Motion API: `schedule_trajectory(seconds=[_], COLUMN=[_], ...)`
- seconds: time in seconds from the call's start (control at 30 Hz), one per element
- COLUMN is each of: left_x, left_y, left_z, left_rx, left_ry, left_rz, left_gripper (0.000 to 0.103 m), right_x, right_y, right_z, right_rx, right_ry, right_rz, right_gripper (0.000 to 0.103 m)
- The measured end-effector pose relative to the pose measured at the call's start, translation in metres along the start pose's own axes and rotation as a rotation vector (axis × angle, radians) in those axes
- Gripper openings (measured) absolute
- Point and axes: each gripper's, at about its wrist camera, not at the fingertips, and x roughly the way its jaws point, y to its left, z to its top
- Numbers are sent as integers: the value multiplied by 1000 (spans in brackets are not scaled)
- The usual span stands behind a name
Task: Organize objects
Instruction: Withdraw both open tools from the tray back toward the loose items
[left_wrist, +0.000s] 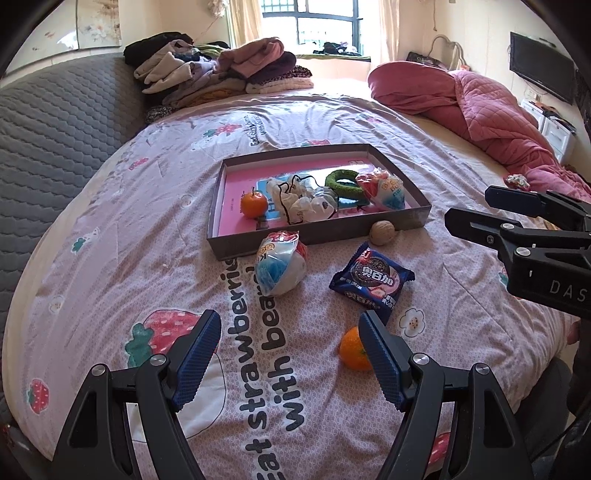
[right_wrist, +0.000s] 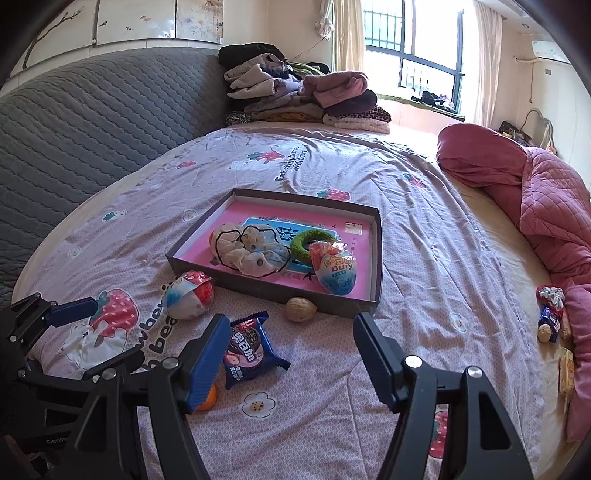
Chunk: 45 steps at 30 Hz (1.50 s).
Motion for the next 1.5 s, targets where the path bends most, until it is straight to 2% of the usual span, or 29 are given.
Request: schedule_trajectory(seconds=[0.77,1.5], left_x=[18,38], left_y=[-24,-32], left_z=[-35,-39], left_rx=[36,14], left_ry=[60,80], left_rz=[-38,-111], left_gripper=[78,78], right_x=[18,59], right_y=[14,20], right_z=[-25,-31], right_rx=[-27,-63], right_ry=[58,128], right_rz=[32,39], right_gripper=[69,69])
